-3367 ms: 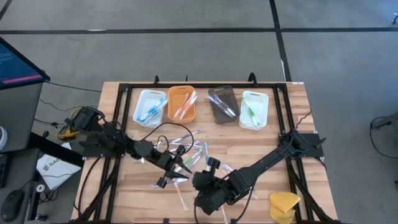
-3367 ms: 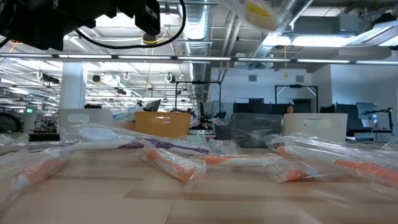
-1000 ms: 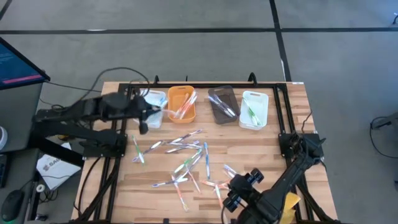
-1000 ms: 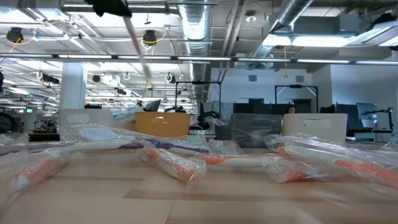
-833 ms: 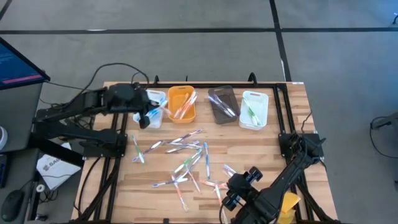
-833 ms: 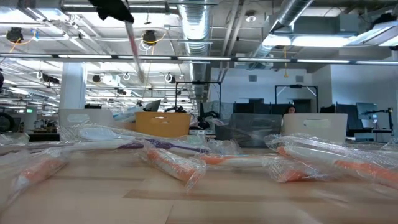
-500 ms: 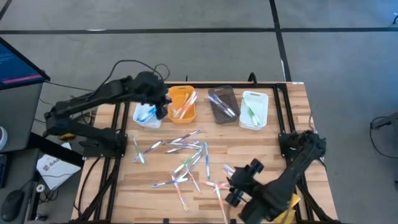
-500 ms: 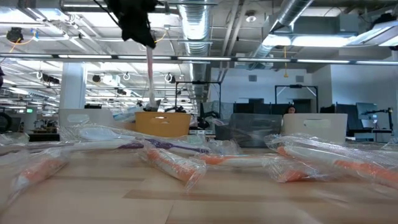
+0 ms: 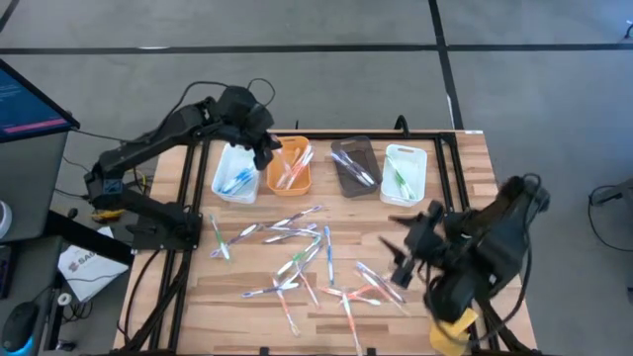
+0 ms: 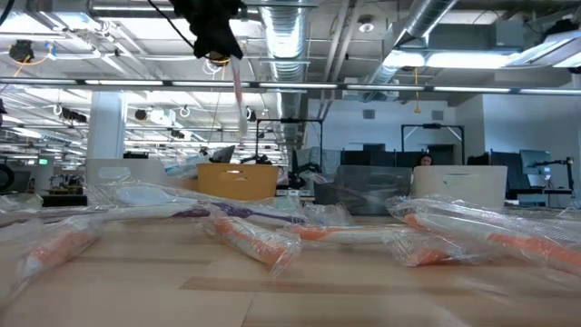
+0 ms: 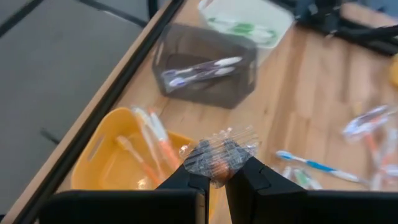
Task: Pick & Place Toothbrushes
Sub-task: Put the orange toothbrush into the yellow bin
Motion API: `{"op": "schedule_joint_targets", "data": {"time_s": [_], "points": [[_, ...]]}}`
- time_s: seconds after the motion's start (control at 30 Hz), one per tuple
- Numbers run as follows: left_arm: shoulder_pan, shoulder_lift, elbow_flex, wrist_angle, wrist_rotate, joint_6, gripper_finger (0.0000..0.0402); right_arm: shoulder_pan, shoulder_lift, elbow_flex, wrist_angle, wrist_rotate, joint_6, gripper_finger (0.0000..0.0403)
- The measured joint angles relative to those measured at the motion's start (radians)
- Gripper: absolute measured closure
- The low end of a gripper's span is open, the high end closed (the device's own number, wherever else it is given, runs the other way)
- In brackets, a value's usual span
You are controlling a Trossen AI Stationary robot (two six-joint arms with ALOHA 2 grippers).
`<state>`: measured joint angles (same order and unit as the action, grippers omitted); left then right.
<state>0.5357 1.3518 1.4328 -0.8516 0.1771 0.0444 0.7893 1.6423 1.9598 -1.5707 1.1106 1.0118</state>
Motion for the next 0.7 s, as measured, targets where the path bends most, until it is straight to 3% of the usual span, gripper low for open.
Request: {"op": "schedule_joint_targets", "data": {"time_s": [0.23, 0.57, 0.7], "points": [[0.019, 0.041, 0.088, -0.005, 0.082, -0.005, 0.0386, -0.104, -0.094, 0.0, 0.0, 0.002, -0.153, 0.0182], [0.094, 0.241, 0.301, -0.209, 0.148, -0.025, 0.0384, -0.243, -0.127, -0.002, 0.0, -0.008, -0.345, 0.0182], [0.139, 0.281, 0.359, -0.26, 0.236, -0.026, 0.0385, -0.289, -0.142, -0.002, 0.0, -0.013, -0.377, 0.0182]]}}
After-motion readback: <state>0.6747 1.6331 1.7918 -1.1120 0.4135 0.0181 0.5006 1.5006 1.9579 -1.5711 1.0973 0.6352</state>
